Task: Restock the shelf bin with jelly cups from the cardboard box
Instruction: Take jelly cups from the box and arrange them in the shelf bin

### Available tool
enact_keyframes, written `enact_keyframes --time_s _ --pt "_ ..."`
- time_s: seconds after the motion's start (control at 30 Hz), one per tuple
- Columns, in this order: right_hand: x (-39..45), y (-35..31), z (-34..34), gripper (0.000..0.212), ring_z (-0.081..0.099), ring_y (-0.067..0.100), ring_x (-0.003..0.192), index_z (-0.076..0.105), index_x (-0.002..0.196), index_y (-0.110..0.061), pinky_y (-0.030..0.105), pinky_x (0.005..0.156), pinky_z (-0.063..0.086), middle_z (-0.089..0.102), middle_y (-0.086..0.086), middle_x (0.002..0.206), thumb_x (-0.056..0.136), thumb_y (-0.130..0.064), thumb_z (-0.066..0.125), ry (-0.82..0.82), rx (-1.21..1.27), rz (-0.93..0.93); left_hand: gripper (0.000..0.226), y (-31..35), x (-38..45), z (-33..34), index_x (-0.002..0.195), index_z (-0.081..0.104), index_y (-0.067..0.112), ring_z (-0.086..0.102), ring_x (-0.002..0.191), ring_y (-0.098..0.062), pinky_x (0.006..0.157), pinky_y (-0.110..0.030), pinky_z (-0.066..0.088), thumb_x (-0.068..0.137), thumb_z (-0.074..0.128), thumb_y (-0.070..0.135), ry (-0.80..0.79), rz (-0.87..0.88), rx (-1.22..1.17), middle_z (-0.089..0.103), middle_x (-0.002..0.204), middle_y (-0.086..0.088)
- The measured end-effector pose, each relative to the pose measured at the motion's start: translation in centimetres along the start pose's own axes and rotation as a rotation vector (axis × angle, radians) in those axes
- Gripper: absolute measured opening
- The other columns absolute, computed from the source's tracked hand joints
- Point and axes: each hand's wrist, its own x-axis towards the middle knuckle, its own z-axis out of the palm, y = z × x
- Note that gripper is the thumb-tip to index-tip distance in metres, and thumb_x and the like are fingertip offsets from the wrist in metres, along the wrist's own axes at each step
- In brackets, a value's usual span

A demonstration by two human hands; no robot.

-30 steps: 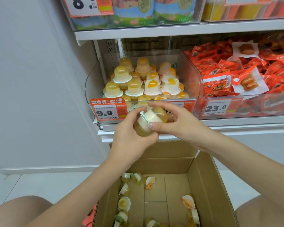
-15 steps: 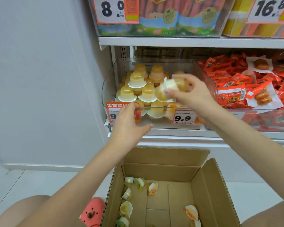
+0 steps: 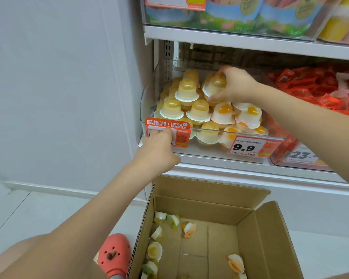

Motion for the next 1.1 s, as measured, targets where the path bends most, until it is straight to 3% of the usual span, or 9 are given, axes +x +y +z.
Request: enact_keyframes --time_s 0.27,0.43,0.6,0.7,0.77,0.83,0.9,0.97,1.1 --pt "0.1 0.1 0.3 0.081 0.05 0.029 0.119 0.043 0.138 -0.01 0.029 0.081 0.04 0.051 0.01 0.134 0.071 -0.035 0.081 -0.122 -0.108 -0.063 0.049 0.6 -0.1 0.6 0.119 0.041 0.012 0.045 0.113 -0.032 0.094 -0.044 0.046 0.079 0.069 0.018 0.0 -0.017 -0.005 0.043 0.123 -0.01" --pt "-0.5 0.7 0.2 0.084 0.048 0.026 0.125 0.043 0.139 -0.014 0.032 0.094 0.042 0.05 0.007 0.138 0.068 -0.037 0.083 -0.067 -0.025 -0.045 0.049 0.6 -0.2 0.9 0.12 0.043 0.012 0.046 0.113 -0.031 0.093 -0.043 0.047 0.078 0.069 0.017 0.028 -0.009 -0.024 0.045 0.122 -0.009" --pt "-8.0 1.7 0.0 0.036 0.061 0.017 0.092 0.061 0.109 -0.013 0.024 0.081 0.049 0.065 0.0 0.101 0.078 -0.021 0.077 0.305 0.293 -0.154 0.029 0.6 -1.0 3.0 0.106 0.054 0.016 0.054 0.102 -0.022 0.085 -0.04 0.05 0.079 0.066 0.013 0.011 0.068 -0.101 0.056 0.11 -0.003" --pt "-14.1 2.9 2.1 0.018 0.055 0.013 0.082 0.062 0.095 -0.011 0.022 0.076 0.045 0.064 0.0 0.089 0.08 -0.01 0.073 0.307 0.321 -0.256 0.019 0.1 -1.4 6.3 0.094 0.053 0.022 0.058 0.097 -0.022 0.082 -0.041 0.052 0.081 0.062 0.012 -0.089 0.081 -0.089 0.059 0.104 -0.002" --pt "-17.3 4.3 4.9 0.015 0.052 0.007 0.079 0.062 0.09 -0.012 0.014 0.073 0.041 0.063 -0.002 0.083 0.08 -0.007 0.072 0.186 0.326 -0.257 0.017 -0.9 -1.6 8.9 0.092 0.053 0.022 0.059 0.095 -0.022 0.081 -0.04 0.053 0.081 0.059 0.01 -0.18 0.084 -0.041 0.061 0.102 -0.002" --pt "-20.0 5.9 8.6 0.018 0.052 0.005 0.083 0.059 0.092 -0.021 0.014 0.074 0.04 0.06 -0.007 0.085 0.083 -0.013 0.071 -0.086 0.286 -0.202 0.02 -2.0 -2.2 11.9 0.096 0.055 0.02 0.059 0.097 -0.022 0.083 -0.04 0.052 0.082 0.056 0.007 -0.283 0.091 0.035 0.061 0.103 -0.002" --pt "-22.4 8.3 12.8 0.02 0.051 0.003 0.096 0.056 0.104 -0.025 0.023 0.082 0.044 0.059 -0.009 0.099 0.088 -0.022 0.066 -0.424 0.096 -0.153 0.026 -3.1 -2.9 15.5 0.106 0.056 0.017 0.057 0.101 -0.023 0.085 -0.039 0.05 0.084 0.053 0.003 -0.405 0.114 0.134 0.059 0.109 -0.003" --pt "-24.2 10.9 17.1 0.031 0.052 0.014 0.105 0.051 0.12 -0.022 0.032 0.087 0.048 0.056 -0.002 0.113 0.091 -0.018 0.061 -0.696 -0.113 -0.093 0.037 -3.9 -3.6 19.4 0.117 0.052 0.016 0.055 0.106 -0.024 0.084 -0.035 0.048 0.085 0.048 -0.003 -0.544 0.184 0.249 0.056 0.118 -0.005" --pt "-26.1 13.8 23.9 0.049 0.052 0.026 0.112 0.041 0.135 -0.015 0.039 0.088 0.05 0.05 0.011 0.127 0.091 0.001 0.051 -1.015 -0.333 -0.013 0.063 -4.5 -5.0 26.8 0.142 0.036 0.016 0.051 0.118 -0.03 0.086 -0.032 0.047 0.087 0.041 -0.014 -0.889 0.335 0.398 0.047 0.134 -0.012"
